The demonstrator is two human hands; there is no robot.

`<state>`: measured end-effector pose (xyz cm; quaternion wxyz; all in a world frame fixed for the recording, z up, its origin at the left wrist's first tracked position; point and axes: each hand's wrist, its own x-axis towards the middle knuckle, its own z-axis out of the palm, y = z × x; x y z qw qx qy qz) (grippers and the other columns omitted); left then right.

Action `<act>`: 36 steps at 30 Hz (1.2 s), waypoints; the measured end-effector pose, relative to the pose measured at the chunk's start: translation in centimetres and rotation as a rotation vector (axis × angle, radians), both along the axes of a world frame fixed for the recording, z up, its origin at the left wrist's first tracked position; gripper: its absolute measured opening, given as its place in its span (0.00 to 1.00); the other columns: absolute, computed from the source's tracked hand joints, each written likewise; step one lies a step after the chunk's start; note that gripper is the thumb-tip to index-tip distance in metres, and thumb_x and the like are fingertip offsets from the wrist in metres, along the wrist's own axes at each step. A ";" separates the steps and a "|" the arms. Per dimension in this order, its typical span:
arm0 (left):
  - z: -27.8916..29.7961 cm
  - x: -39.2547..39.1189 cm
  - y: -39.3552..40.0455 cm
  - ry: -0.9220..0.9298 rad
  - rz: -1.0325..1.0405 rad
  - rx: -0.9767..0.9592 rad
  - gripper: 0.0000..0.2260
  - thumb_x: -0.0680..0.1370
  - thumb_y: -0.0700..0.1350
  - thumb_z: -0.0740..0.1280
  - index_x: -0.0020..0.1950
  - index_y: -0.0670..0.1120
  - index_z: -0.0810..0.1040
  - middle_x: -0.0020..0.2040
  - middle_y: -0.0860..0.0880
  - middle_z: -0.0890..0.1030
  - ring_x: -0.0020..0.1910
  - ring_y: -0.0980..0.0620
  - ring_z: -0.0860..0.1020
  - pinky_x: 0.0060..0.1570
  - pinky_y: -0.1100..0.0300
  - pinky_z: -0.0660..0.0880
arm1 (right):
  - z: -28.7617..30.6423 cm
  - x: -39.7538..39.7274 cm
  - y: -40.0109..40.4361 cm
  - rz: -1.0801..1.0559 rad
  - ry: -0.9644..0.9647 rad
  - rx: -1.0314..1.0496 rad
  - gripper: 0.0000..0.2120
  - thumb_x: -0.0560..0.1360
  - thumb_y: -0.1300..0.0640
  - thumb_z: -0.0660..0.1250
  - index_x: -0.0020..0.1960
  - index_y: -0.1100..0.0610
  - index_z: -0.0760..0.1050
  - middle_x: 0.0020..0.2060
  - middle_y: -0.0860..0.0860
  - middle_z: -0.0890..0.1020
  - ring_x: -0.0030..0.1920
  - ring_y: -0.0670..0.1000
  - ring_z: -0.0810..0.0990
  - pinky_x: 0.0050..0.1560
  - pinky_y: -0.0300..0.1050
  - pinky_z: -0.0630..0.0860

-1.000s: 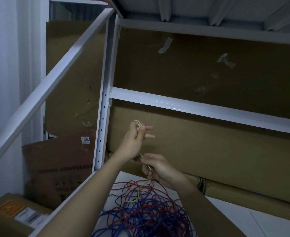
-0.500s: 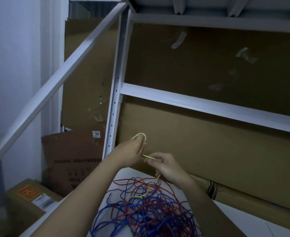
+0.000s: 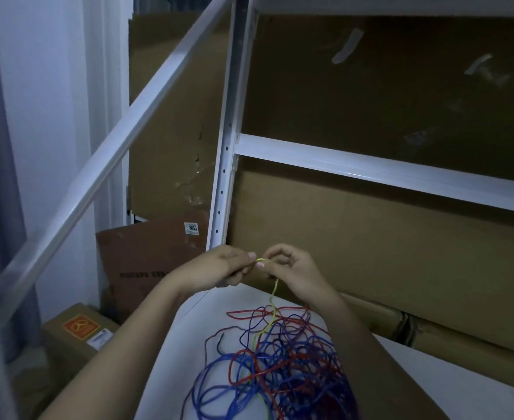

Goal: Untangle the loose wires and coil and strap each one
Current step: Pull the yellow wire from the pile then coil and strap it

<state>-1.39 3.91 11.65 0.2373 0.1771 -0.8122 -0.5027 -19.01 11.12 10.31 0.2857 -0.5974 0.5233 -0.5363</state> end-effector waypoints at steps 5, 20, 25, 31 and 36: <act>-0.5 -0.4 -0.8 0.188 -0.063 0.245 0.17 0.81 0.51 0.58 0.33 0.49 0.70 0.22 0.52 0.61 0.27 0.51 0.54 0.33 0.54 0.50 | -2.3 0.8 0.2 0.120 -0.159 0.123 0.06 0.77 0.52 0.66 0.44 0.51 0.81 0.35 0.52 0.83 0.38 0.48 0.83 0.47 0.40 0.79; 0.3 -2.7 -2.5 0.527 -0.191 0.629 0.17 0.82 0.54 0.52 0.38 0.46 0.65 0.27 0.53 0.60 0.22 0.58 0.56 0.28 0.62 0.50 | 2.7 3.2 0.1 -0.664 -0.140 -0.358 0.13 0.81 0.55 0.59 0.39 0.52 0.74 0.26 0.42 0.71 0.27 0.39 0.69 0.31 0.33 0.66; 0.4 -3.2 -1.9 0.449 -0.183 0.404 0.19 0.79 0.59 0.56 0.33 0.48 0.61 0.27 0.51 0.58 0.24 0.57 0.54 0.23 0.67 0.57 | 7.8 2.3 0.7 -0.821 0.102 -0.608 0.07 0.76 0.58 0.68 0.41 0.49 0.78 0.36 0.46 0.79 0.36 0.38 0.74 0.40 0.34 0.68; 0.3 -2.9 -2.0 0.528 -0.121 0.528 0.20 0.83 0.53 0.55 0.31 0.51 0.65 0.24 0.54 0.60 0.21 0.57 0.56 0.24 0.64 0.56 | 2.4 -1.1 1.8 -0.621 0.316 -0.026 0.09 0.80 0.59 0.62 0.41 0.54 0.75 0.30 0.47 0.73 0.32 0.45 0.70 0.36 0.40 0.69; 0.3 -3.7 -1.2 0.556 -0.151 0.572 0.20 0.83 0.51 0.54 0.32 0.49 0.65 0.23 0.54 0.60 0.20 0.58 0.56 0.23 0.66 0.59 | -1.3 -0.8 1.3 -0.574 -0.159 0.098 0.10 0.81 0.56 0.59 0.45 0.56 0.76 0.31 0.50 0.73 0.29 0.45 0.71 0.31 0.41 0.72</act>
